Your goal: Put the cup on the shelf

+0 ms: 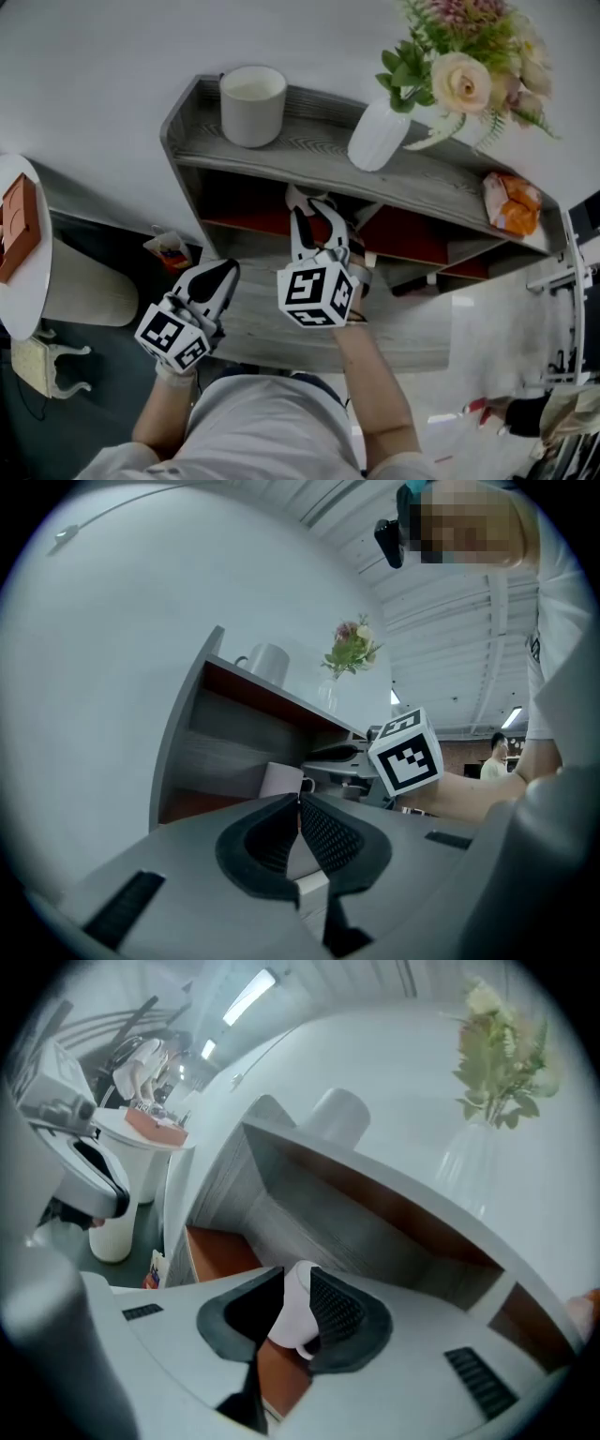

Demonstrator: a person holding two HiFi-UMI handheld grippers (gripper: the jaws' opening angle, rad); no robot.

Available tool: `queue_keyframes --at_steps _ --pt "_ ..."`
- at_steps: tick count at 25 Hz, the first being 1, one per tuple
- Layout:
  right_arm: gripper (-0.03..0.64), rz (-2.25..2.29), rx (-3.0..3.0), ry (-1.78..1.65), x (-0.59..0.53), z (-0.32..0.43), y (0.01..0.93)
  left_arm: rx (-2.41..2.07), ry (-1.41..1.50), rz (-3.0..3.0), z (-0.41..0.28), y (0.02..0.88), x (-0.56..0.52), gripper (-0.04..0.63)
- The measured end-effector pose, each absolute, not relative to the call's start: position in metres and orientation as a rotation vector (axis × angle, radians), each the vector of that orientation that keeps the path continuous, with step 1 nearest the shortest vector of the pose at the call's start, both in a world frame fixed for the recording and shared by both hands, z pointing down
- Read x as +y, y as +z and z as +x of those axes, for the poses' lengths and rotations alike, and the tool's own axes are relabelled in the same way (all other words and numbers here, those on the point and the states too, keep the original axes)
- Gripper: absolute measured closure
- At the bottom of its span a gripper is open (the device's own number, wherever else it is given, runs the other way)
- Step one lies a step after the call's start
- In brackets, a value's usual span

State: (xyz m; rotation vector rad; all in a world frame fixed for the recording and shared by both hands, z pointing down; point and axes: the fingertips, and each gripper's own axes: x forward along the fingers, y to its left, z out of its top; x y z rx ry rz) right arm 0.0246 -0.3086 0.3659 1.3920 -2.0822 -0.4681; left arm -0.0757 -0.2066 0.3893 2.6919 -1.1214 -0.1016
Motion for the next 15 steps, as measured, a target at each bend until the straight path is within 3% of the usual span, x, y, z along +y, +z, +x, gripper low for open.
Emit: queue_keyframes --at_steps 15 --pt "0.560 1.760 -2.134 -0.211 -0.213 0.157 0.356 -0.785 -0.019 2.850 0.050 0.383 -0.195 0.577"
